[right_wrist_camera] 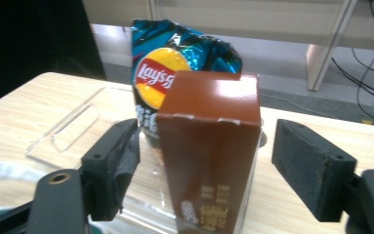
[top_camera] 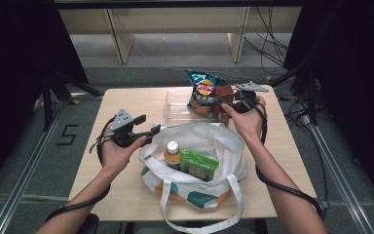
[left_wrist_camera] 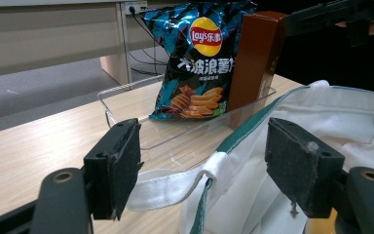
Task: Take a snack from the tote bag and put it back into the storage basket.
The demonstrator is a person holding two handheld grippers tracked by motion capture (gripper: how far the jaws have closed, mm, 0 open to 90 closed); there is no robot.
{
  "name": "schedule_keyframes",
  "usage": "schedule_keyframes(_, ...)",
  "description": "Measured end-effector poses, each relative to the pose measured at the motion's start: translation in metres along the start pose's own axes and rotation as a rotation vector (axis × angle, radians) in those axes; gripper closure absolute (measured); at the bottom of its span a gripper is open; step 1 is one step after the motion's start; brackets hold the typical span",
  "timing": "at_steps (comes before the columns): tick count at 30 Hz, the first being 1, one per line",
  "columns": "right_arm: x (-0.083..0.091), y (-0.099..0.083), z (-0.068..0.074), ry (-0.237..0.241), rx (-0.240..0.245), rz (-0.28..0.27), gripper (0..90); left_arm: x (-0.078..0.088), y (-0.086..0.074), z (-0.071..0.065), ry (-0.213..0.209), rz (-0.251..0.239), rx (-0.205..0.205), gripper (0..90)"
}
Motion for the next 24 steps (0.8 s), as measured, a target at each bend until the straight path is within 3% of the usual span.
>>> schedule_keyframes(1, 0.003, -0.001, 0.002, 0.003, -0.016, 0.010, 28.7, 0.000, 0.000, 0.000, 0.000, 0.000, 0.001, 28.6)
schedule_keyframes(3, 0.009, -0.004, 0.002, 0.023, 0.016, 0.010, 30.4, 0.000, 0.000, 0.000, 0.001, -0.001, 0.003, 28.6)
schedule_keyframes(9, 0.027, -0.014, 0.006, 0.094, 0.027, 0.035, 38.5, 0.000, 0.000, -0.001, -0.002, 0.001, -0.003, 28.6)
schedule_keyframes(13, 0.040, -0.020, 0.007, 0.122, 0.076, 0.055, 41.5, 0.000, -0.001, -0.001, -0.003, 0.003, -0.004, 28.6)
schedule_keyframes(16, 0.046, -0.025, 0.009, 0.154, 0.084, 0.056, 43.6, 0.000, -0.002, -0.002, -0.004, 0.005, -0.002, 28.6)
schedule_keyframes(17, 0.049, -0.027, 0.008, 0.164, 0.109, 0.050, 44.4, 0.000, -0.002, -0.002, -0.004, 0.003, -0.002, 28.6)
schedule_keyframes(21, 0.059, -0.037, 0.009, 0.216, 0.095, 0.077, 45.7, 0.000, -0.003, -0.002, -0.001, 0.001, 0.006, 28.6)
schedule_keyframes(22, 0.064, -0.039, 0.010, 0.221, 0.067, 0.089, 46.2, 0.001, -0.003, -0.002, -0.001, 0.001, 0.006, 28.6)
schedule_keyframes(24, 0.070, -0.042, 0.009, 0.235, 0.099, 0.076, 47.2, 0.001, -0.004, -0.002, -0.001, 0.000, 0.007, 28.6)
Point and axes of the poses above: each handheld gripper's, and its own axes: x roughly backward along the jaws, y roughly out of its top, z roughly to its left, the point moved 5 cm from there along -x, roughly forward along the jaws, and after that the axes turned 15 degrees about -x, right-handed, at the moved point
